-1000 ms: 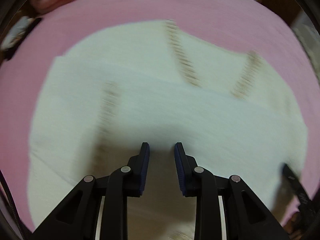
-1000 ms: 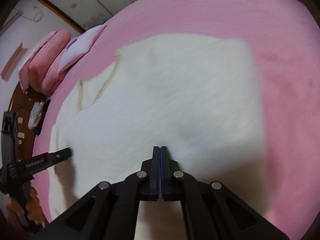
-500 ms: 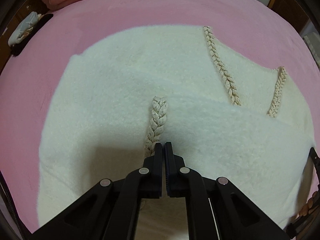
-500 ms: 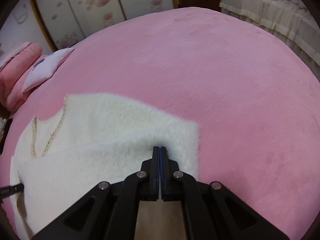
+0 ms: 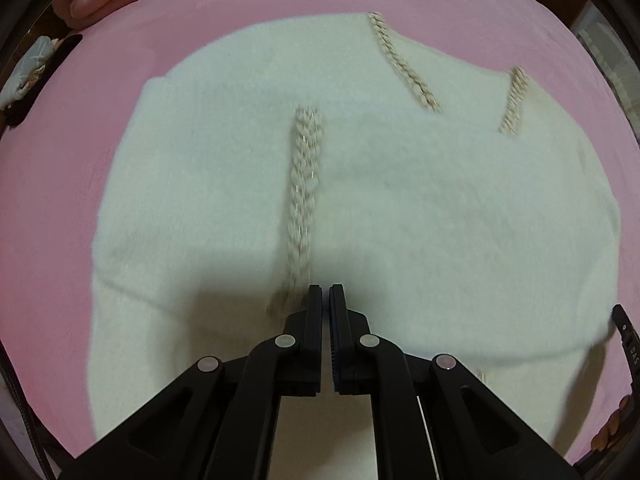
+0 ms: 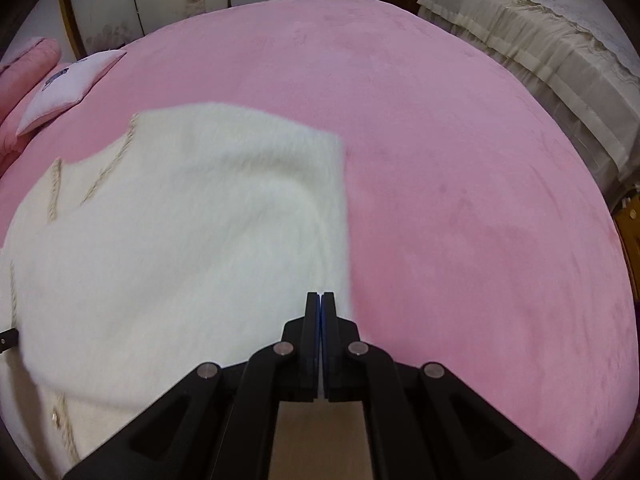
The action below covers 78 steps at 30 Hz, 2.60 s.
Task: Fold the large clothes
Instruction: 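Open both grippers and pull back from the cardigan, then grasp the braided hem of the cardigan with both grippers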
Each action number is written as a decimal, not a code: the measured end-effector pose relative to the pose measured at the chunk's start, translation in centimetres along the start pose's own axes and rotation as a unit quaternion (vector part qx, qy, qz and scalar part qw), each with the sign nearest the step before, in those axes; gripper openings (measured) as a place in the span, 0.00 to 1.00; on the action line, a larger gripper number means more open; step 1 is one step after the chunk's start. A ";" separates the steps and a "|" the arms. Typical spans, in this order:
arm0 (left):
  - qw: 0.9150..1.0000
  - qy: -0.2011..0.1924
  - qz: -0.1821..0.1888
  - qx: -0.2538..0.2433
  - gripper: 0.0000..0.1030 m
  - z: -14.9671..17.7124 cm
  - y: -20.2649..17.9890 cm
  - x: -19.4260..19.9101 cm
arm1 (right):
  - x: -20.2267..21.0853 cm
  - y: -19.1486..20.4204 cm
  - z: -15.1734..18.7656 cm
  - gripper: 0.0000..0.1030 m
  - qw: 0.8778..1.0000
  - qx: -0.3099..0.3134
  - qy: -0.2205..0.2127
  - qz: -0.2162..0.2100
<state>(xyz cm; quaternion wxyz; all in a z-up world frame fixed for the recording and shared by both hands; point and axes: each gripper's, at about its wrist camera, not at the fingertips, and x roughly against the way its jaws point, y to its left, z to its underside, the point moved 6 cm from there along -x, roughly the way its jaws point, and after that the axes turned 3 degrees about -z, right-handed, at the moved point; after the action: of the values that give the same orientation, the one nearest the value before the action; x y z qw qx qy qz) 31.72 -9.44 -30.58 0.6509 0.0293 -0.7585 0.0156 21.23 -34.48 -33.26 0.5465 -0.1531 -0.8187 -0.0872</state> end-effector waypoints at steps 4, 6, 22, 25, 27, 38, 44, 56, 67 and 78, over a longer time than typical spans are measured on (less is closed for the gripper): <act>1.000 0.027 0.006 -0.007 0.04 3.1 1.5 1.1 | 2.9 1.7 4.4 0.00 0.999 -0.044 0.024 -0.009; 0.999 0.030 0.006 -0.008 0.04 5.4 2.6 1.8 | 3.8 2.6 7.0 0.00 0.997 -0.062 0.044 -0.016; 1.000 -0.016 0.022 -0.015 0.49 19.0 5.7 11.1 | 12.1 5.6 18.8 0.03 0.987 -0.106 0.091 -0.082; 0.999 -0.034 0.016 -0.023 0.70 20.9 4.6 13.6 | 14.8 4.8 20.5 0.15 0.987 -0.110 0.079 -0.088; 0.999 -0.043 0.013 -0.030 0.74 22.8 5.0 15.5 | 16.7 4.4 21.6 0.28 0.989 -0.100 0.067 -0.091; 0.999 0.002 0.018 0.042 0.80 30.3 8.8 16.1 | 21.8 2.8 26.7 0.45 0.986 -0.068 0.026 -0.149; 0.994 0.035 0.029 0.099 0.80 32.7 10.8 13.0 | 20.1 0.8 30.7 0.45 0.974 -0.127 0.052 -0.182; 0.979 0.083 0.051 0.179 0.80 37.9 12.5 6.3 | 14.3 -3.9 35.5 0.45 0.940 -0.261 0.086 -0.203; 0.979 0.048 0.082 0.182 0.80 38.0 13.7 3.9 | 11.3 -10.1 32.1 0.45 0.923 -0.333 0.037 -0.190; 0.974 -0.034 0.063 0.213 0.80 35.4 15.1 3.9 | 14.9 -8.4 28.5 0.16 0.945 -0.260 0.009 -0.200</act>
<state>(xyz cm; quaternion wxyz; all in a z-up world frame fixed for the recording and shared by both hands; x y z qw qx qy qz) -4.78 3.37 -31.85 0.6014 0.1199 -0.7596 0.2166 -11.70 -31.25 -30.38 0.4662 -0.1223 -0.7767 -0.4055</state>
